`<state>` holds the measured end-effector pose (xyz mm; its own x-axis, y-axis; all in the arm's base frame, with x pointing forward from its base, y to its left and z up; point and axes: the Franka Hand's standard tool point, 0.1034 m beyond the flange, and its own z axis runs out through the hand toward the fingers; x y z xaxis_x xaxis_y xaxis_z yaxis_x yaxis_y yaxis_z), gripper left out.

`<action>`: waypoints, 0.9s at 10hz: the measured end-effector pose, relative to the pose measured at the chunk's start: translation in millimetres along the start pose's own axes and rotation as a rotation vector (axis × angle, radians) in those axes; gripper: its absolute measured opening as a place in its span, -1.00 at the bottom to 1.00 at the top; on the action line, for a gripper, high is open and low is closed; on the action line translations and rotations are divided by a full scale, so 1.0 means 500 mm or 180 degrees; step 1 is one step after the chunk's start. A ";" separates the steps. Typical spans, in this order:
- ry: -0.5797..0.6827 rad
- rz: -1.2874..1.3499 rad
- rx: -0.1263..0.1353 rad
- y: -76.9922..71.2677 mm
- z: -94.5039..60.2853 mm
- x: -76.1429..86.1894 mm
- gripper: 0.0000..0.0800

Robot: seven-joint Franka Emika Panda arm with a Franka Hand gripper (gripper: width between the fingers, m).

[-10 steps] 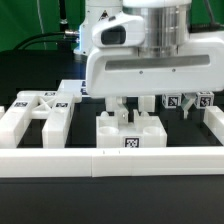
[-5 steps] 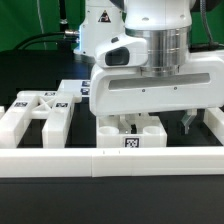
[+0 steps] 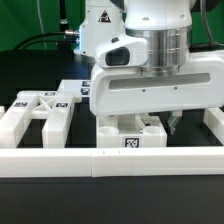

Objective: Assemble chair

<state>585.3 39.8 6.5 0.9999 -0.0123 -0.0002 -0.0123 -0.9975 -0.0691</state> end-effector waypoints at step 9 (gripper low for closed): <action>0.0011 -0.0062 0.0019 -0.038 0.000 0.004 -0.92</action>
Offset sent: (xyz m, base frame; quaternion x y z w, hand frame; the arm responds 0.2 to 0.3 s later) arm 0.0000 0.0000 0.0000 0.0000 0.0000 0.0000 1.0000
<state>587.5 59.0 7.6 1.0000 0.0068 0.0045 0.0072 -0.9972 -0.0751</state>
